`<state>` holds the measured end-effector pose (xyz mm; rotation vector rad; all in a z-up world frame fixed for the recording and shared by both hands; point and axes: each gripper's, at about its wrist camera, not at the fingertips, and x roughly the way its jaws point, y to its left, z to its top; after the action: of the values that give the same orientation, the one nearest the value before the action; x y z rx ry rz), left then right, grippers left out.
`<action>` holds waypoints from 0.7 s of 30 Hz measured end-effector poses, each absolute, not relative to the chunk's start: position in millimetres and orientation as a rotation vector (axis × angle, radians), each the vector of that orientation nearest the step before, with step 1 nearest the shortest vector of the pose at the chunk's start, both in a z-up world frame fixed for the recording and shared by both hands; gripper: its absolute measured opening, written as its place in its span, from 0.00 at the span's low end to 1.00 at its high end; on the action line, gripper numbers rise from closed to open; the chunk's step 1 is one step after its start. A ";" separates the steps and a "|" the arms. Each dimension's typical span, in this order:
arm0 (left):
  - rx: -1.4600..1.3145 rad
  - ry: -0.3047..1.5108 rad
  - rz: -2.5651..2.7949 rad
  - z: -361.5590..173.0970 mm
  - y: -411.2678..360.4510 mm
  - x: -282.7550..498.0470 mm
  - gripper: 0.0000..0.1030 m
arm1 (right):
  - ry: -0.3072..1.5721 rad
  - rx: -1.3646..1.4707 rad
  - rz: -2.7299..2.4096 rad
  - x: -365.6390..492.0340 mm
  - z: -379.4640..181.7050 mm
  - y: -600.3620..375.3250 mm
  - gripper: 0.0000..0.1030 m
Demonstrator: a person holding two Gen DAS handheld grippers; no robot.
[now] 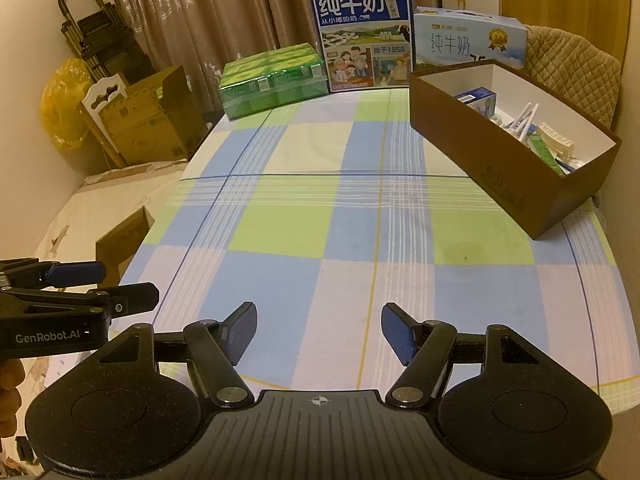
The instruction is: Organize rigid objects
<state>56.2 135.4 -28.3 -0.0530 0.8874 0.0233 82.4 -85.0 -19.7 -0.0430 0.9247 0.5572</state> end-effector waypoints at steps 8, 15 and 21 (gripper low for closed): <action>-0.055 0.889 0.024 -29.7 138.9 53.8 0.68 | 0.925 -0.047 0.558 81.2 -20.6 -81.5 0.64; -0.055 0.889 0.024 -29.7 139.9 53.8 0.68 | 0.927 -0.052 0.564 79.7 -21.3 -77.6 0.64; -0.055 0.891 0.020 -29.8 140.3 53.8 0.68 | 0.928 -0.050 0.562 79.6 -21.3 -77.2 0.64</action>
<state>53.8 140.3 -29.9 -0.0555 0.8908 0.0203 79.6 -77.2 -21.3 -0.0503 0.9280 0.5623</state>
